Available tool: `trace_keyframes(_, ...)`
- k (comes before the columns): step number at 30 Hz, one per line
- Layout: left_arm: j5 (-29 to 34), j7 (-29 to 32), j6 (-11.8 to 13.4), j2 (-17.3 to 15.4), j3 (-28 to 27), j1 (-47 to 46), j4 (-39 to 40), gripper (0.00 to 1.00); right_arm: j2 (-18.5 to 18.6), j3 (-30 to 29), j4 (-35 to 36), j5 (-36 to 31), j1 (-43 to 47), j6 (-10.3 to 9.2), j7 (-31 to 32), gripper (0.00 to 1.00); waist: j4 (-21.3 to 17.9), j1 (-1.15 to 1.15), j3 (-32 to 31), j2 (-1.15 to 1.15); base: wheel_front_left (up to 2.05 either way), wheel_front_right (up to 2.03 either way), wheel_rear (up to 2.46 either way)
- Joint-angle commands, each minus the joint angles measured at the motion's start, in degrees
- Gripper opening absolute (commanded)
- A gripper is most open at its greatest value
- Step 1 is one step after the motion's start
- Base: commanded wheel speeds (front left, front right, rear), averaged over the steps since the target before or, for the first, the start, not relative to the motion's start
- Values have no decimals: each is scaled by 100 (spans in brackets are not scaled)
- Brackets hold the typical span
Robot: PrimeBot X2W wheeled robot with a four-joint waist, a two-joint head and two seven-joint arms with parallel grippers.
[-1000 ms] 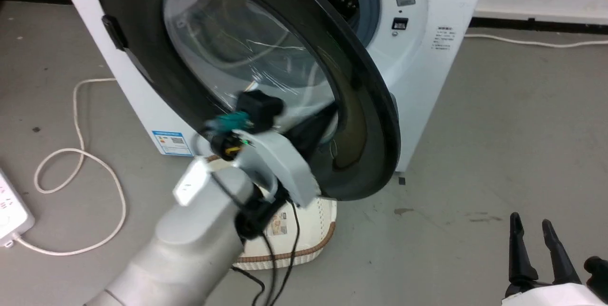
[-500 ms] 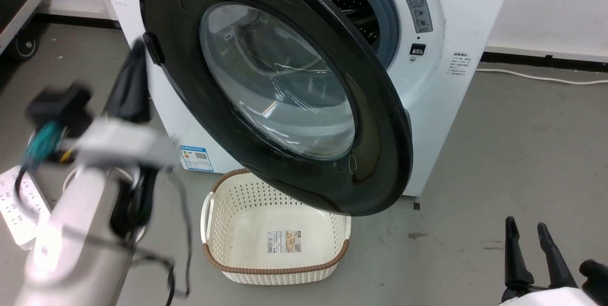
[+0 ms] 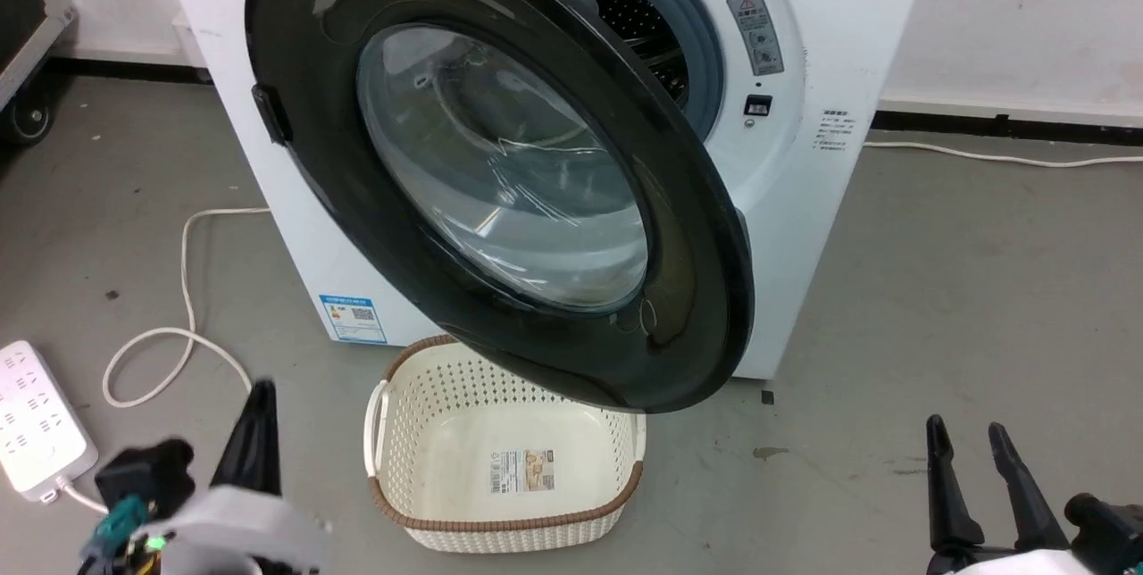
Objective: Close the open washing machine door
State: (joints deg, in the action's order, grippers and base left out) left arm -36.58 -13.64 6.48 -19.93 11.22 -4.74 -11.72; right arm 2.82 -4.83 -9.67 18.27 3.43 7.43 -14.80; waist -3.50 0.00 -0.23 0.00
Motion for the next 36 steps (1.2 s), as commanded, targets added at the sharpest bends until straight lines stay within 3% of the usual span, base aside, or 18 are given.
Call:
trace_keyframes(1, -18, -11, 11, 3, -31, 44, -3, 0, 6, 15, 31, -23, 73, 6, -19, 100, -8, 0, -6, 0, 0, 0, 0)
trace_keyframes(2, -28, -16, 18, 3, -40, 101, -14, 3, 6, 16, 33, -19, 80, 6, -19, 100, -7, 0, -14, 0, 0, 0, 0)
trace_keyframes(3, -34, -23, 20, 9, -48, 142, -19, 37, 6, 15, 35, -19, 90, 6, -19, 100, -2, 0, -22, 0, 0, 0, 0)
trace_keyframes(4, -35, -31, 17, 14, -51, 169, -19, 88, 6, 15, 37, -19, 101, 6, -19, 100, 5, 0, -32, 0, 0, 0, 0)
trace_keyframes(5, -23, -41, 21, 21, -55, 189, -10, 100, 6, 17, 38, -20, 115, 6, -19, 100, 12, 0, -44, 0, 0, 0, 0)
trace_keyframes(14, 326, -125, 12, 43, -194, 295, 355, 100, 6, 39, 132, -104, 132, 6, -19, 100, 30, 0, -69, 0, 0, 0, 0)
trace_keyframes(15, 367, -128, 3, 63, -209, 306, 405, 100, 6, 63, 154, -108, 119, 6, -19, 33, 36, 0, -65, 0, 0, 0, 0)
trace_keyframes(16, 407, -130, -3, 80, -222, 318, 446, 100, 6, 102, 200, -120, 96, 6, -19, 0, 42, 0, -60, 0, 0, 0, 0)
trace_keyframes(20, 565, -133, -26, 148, -323, 344, 631, 100, 6, 498, 427, -123, -89, 6, -19, 0, 64, 0, -15, 0, 0, 0, 0)
trace_keyframes(27, 727, -135, -113, 261, -496, 389, 825, 100, 6, 1908, 146, -210, -756, 6, 263, 0, 122, 0, 177, 0, 0, 0, 0)
trace_keyframes(36, 831, -135, -335, 401, -628, 172, 815, 100, 6, 1802, -1070, -176, -1856, 6, 225, 0, 374, 0, 533, 0, 0, 0, 0)
